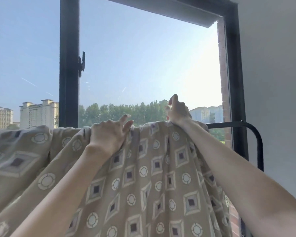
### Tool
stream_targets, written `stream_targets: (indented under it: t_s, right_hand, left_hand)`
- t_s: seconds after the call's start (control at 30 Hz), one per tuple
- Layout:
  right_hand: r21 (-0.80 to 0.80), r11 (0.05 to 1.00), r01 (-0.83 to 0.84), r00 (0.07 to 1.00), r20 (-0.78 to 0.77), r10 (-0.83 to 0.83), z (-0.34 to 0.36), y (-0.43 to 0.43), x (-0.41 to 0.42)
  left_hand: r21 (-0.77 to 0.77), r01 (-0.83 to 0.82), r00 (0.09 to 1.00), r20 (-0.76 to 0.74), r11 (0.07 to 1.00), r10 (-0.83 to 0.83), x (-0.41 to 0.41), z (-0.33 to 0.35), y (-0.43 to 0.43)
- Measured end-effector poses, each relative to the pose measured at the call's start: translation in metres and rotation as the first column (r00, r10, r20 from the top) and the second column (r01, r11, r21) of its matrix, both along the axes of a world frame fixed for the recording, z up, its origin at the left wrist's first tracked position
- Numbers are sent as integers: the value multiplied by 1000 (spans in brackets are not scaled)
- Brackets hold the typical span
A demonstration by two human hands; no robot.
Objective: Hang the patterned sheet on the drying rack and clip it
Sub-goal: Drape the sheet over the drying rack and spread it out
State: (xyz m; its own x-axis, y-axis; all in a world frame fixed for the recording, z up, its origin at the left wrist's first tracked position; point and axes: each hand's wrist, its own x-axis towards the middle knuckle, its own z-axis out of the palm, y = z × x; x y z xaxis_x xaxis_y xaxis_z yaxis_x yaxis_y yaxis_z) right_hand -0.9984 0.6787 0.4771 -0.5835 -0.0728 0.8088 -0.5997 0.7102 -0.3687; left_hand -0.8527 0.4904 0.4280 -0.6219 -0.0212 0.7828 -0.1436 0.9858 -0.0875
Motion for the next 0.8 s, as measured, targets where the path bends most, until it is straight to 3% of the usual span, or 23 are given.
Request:
stream_targets:
  t_s: [0.13,0.23,0.33,0.43,0.5,0.57,0.67,0.73,0.8]
  right_hand:
    - [-54,998,-37,998,-53,35,0,9,6]
    - [-104,990,-90,993,-88,81,-3,11,10]
    - [-165,975,-148,987,-95,134,-6,24,9]
    - [-216,939,-266,957,-171,232,-21,40,14]
    - [-228,938,-261,946,-254,202,-45,47,17]
    - [-330,928,-172,952,-296,71,-80,52,14]
    - [-571,814,-108,994,-88,71,-125,54,16]
    - [-605,777,-172,965,56,256,-143,51,15]
    - [-652,703,-284,867,138,479,-149,49,17]
  left_hand:
    - [-100,46,999,-5,994,-47,-15,-7,50]
    - [-170,-16,1000,-15,985,14,-32,-15,81]
    - [-201,-57,996,-82,978,41,-46,-18,78]
    - [-193,-68,997,-42,979,61,-53,-16,73]
    - [-176,-57,998,-28,983,53,-55,-14,73]
    - [-156,-52,998,-24,986,49,-56,-13,71]
    - [-147,-60,998,-13,987,58,-57,-13,66]
    - [-150,-59,998,-4,987,59,-57,-13,66]
    - [-144,-53,999,1,988,53,-57,-13,65]
